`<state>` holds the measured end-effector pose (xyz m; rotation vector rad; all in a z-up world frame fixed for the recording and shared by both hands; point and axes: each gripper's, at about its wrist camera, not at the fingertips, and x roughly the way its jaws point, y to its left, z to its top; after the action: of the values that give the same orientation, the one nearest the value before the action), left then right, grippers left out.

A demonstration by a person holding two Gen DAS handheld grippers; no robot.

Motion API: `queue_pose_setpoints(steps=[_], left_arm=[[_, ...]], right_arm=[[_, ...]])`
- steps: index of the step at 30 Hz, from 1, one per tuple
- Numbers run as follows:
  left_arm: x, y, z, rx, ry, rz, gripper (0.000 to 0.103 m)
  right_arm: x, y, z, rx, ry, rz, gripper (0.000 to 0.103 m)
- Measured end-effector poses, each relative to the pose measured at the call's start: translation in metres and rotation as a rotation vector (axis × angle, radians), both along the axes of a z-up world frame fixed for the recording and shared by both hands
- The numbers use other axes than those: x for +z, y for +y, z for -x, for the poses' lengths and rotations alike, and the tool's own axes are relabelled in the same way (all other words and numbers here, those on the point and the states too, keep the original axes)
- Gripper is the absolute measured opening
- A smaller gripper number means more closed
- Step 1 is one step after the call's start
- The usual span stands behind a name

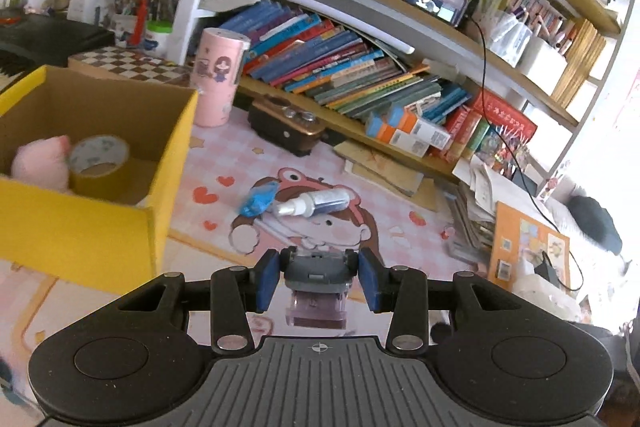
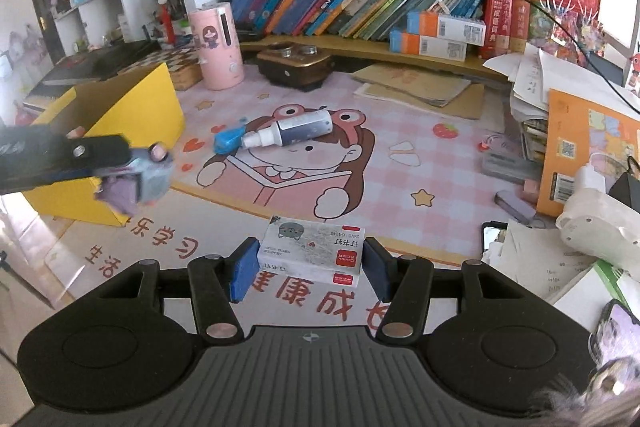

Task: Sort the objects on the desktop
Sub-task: 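Carry the stapler in the left gripper and medicine box in the right gripper toward the yellow box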

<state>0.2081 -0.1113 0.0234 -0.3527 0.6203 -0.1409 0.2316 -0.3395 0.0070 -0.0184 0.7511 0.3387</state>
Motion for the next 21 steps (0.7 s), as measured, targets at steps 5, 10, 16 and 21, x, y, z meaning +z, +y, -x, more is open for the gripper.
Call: queue_pose_setpoints(steps=[5, 10, 16, 21], left_arm=[[-0.004, 0.016, 0.018, -0.005, 0.013, 0.024, 0.041], [-0.006, 0.029, 0.026, -0.012, 0.008, 0.040, 0.041], [-0.001, 0.043, 0.046, -0.059, -0.021, 0.049, 0.041], [0.000, 0.065, 0.069, -0.062, -0.017, 0.060, 0.041]], right_arm=[[0.003, 0.018, 0.014, 0.001, -0.001, -0.003, 0.053], [0.003, 0.035, 0.027, -0.004, 0.006, 0.001, 0.053], [0.008, 0.058, 0.049, -0.009, -0.011, 0.008, 0.053], [0.008, 0.080, 0.068, 0.007, -0.004, 0.012, 0.053]])
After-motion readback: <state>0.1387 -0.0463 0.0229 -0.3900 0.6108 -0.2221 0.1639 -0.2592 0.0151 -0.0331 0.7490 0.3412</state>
